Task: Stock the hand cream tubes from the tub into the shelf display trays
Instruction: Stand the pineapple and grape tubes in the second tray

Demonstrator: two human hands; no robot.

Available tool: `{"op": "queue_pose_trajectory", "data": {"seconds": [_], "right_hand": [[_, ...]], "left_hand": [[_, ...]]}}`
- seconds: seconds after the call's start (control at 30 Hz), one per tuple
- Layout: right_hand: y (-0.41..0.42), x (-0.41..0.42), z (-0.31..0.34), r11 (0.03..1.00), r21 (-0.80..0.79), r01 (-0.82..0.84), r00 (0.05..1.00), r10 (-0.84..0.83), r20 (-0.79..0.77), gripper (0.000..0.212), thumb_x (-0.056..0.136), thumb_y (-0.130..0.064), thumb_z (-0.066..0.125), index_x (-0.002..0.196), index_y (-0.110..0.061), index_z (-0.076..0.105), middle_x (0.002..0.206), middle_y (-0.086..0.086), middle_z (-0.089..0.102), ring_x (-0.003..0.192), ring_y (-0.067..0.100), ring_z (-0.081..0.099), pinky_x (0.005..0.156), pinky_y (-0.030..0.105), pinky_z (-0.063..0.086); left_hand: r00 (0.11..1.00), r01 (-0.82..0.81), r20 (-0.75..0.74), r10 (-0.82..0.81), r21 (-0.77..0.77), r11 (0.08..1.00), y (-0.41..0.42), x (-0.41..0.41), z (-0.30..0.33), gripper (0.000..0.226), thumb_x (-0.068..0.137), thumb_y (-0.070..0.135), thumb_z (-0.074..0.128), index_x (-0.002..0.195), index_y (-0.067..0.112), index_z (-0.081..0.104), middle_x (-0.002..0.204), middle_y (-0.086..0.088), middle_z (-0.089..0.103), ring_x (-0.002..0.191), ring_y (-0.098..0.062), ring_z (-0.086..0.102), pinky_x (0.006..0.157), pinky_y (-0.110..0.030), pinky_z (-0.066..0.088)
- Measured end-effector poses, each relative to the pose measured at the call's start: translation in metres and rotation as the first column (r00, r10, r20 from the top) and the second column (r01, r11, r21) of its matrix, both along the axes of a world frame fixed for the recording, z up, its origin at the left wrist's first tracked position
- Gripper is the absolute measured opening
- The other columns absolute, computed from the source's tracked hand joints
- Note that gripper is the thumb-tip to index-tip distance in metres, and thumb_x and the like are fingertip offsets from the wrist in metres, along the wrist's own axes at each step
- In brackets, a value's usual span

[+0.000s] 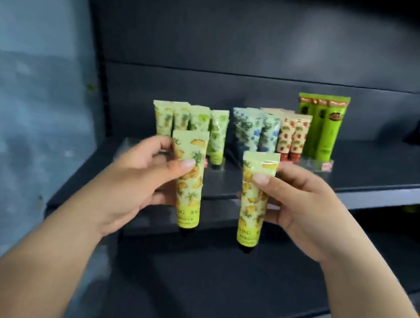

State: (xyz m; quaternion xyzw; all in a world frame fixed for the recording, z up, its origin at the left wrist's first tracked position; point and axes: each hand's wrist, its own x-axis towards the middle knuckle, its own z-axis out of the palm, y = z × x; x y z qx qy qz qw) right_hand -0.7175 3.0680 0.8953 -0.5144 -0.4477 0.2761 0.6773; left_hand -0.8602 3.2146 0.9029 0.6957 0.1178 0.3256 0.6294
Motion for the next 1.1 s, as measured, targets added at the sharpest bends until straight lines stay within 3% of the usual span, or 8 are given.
{"op": "queue_pose_trajectory", "data": {"seconds": [0.2, 0.37, 0.53, 0.7, 0.8, 0.87, 1.0, 1.1], "right_hand": [[0.07, -0.019, 0.051, 0.997, 0.026, 0.066, 0.963, -0.071, 0.259, 0.014, 0.062, -0.027, 0.066, 0.072, -0.018, 0.068, 0.068, -0.006, 0.068, 0.067, 0.006, 0.065, 0.062, 0.021, 0.054], [0.121, -0.018, 0.085, 0.992, -0.031, 0.124, 0.942, -0.108, 0.318, 0.005, 0.082, -0.009, 0.063, 0.08, -0.013, 0.063, 0.065, -0.007, 0.066, 0.06, 0.005, 0.064, 0.058, 0.021, 0.054], [0.159, 0.003, 0.107, 0.974, -0.09, 0.208, 0.907, -0.157, 0.391, 0.011, 0.079, -0.005, 0.067, 0.078, -0.014, 0.059, 0.07, 0.0, 0.067, 0.061, 0.009, 0.067, 0.061, 0.024, 0.057], [0.186, 0.032, 0.118, 0.93, -0.171, 0.326, 0.645, -0.087, 0.759, 0.014, 0.073, -0.02, 0.076, 0.078, -0.021, 0.063, 0.075, -0.002, 0.066, 0.072, 0.012, 0.062, 0.081, 0.029, 0.053], [0.198, 0.042, 0.119, 0.913, -0.218, 0.344, 0.469, 0.034, 0.883, 0.016, 0.071, -0.029, 0.076, 0.077, -0.028, 0.061, 0.072, -0.012, 0.062, 0.064, 0.002, 0.055, 0.063, 0.01, 0.046], [0.205, 0.048, 0.118, 0.906, -0.229, 0.357, 0.351, 0.097, 0.931, 0.016, 0.072, -0.032, 0.075, 0.077, -0.03, 0.06, 0.07, -0.017, 0.059, 0.062, -0.002, 0.053, 0.056, 0.009, 0.041], [0.215, 0.054, 0.113, 0.905, -0.259, 0.339, 0.288, 0.163, 0.944, 0.016, 0.072, -0.034, 0.075, 0.083, -0.028, 0.064, 0.067, -0.017, 0.058, 0.053, -0.012, 0.051, 0.045, 0.004, 0.036], [0.222, 0.058, 0.108, 0.895, -0.267, 0.356, 0.282, 0.17, 0.944, 0.02, 0.072, -0.036, 0.075, 0.088, -0.027, 0.067, 0.068, -0.019, 0.058, 0.055, -0.009, 0.051, 0.046, 0.005, 0.035]], "left_hand": [[0.993, -0.113, 0.036, 0.109, 0.112, 0.987, 0.076, -0.046, 0.04, 0.021, 0.066, 0.019, 0.058, 0.087, 0.019, 0.055, 0.066, 0.006, 0.07, 0.061, -0.006, 0.067, 0.05, -0.026, 0.056], [0.993, -0.11, 0.052, 0.105, 0.105, 0.988, 0.127, -0.039, 0.057, 0.011, 0.086, 0.008, 0.053, 0.086, 0.019, 0.054, 0.064, 0.008, 0.07, 0.059, -0.005, 0.068, 0.049, -0.024, 0.055], [0.994, -0.11, 0.023, 0.109, 0.096, 0.989, 0.159, -0.005, 0.061, 0.014, 0.087, 0.006, 0.056, 0.089, 0.02, 0.054, 0.078, 0.003, 0.07, 0.063, -0.006, 0.068, 0.051, -0.026, 0.056], [0.989, -0.136, -0.035, 0.142, 0.136, 0.981, 0.174, 0.032, 0.055, 0.017, 0.085, 0.008, 0.059, 0.092, 0.024, 0.053, 0.092, 0.002, 0.068, 0.083, -0.008, 0.066, 0.062, -0.024, 0.055], [0.985, -0.155, -0.056, 0.163, 0.135, 0.979, 0.178, 0.045, 0.047, 0.019, 0.084, 0.008, 0.06, 0.093, 0.023, 0.052, 0.096, 0.0, 0.067, 0.09, -0.011, 0.065, 0.069, -0.028, 0.053], [0.982, -0.17, -0.063, 0.181, 0.142, 0.975, 0.18, 0.051, 0.041, 0.019, 0.083, 0.008, 0.06, 0.091, 0.023, 0.051, 0.099, 0.0, 0.065, 0.092, -0.011, 0.064, 0.07, -0.028, 0.053], [0.98, -0.154, -0.103, 0.17, 0.153, 0.976, 0.182, 0.057, 0.033, 0.019, 0.082, 0.008, 0.061, 0.09, 0.022, 0.051, 0.1, -0.002, 0.064, 0.095, -0.014, 0.063, 0.073, -0.031, 0.054], [0.978, -0.117, -0.15, 0.141, 0.158, 0.98, 0.184, 0.061, 0.027, 0.02, 0.082, 0.007, 0.062, 0.09, 0.022, 0.051, 0.096, -0.001, 0.065, 0.095, -0.016, 0.064, 0.079, -0.036, 0.054]]}}
